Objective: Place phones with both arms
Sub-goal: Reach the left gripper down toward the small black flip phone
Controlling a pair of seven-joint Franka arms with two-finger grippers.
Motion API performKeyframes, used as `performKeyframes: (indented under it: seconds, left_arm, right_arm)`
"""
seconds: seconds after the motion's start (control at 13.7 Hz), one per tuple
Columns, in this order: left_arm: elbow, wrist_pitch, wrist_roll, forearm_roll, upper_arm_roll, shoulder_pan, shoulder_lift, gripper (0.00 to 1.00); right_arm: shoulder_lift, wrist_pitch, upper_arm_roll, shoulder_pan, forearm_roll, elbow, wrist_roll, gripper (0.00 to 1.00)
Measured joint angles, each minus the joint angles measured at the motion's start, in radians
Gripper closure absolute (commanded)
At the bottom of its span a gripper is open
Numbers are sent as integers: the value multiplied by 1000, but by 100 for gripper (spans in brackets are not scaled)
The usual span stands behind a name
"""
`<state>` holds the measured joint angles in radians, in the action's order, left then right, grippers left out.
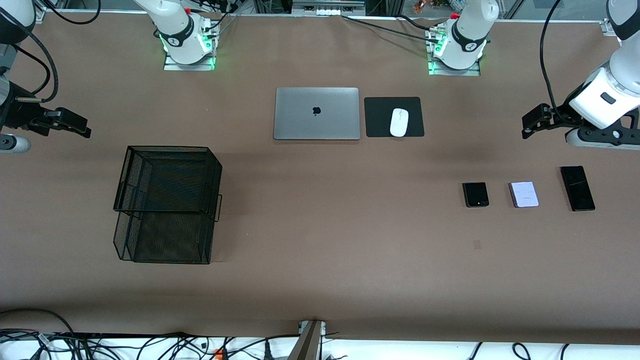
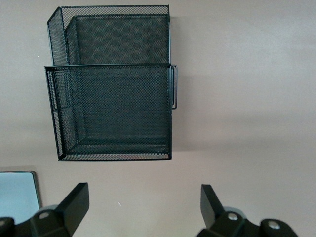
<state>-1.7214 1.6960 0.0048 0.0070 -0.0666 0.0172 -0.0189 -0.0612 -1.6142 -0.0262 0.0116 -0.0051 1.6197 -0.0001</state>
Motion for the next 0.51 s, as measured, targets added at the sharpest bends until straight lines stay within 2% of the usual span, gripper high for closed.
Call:
performKeyframes:
  seconds: [0.51]
  left_arm:
    - [13,-27,0,0,-1,-1,8,0]
  right_arm:
    - [0,0,0,0,0,0,0,0]
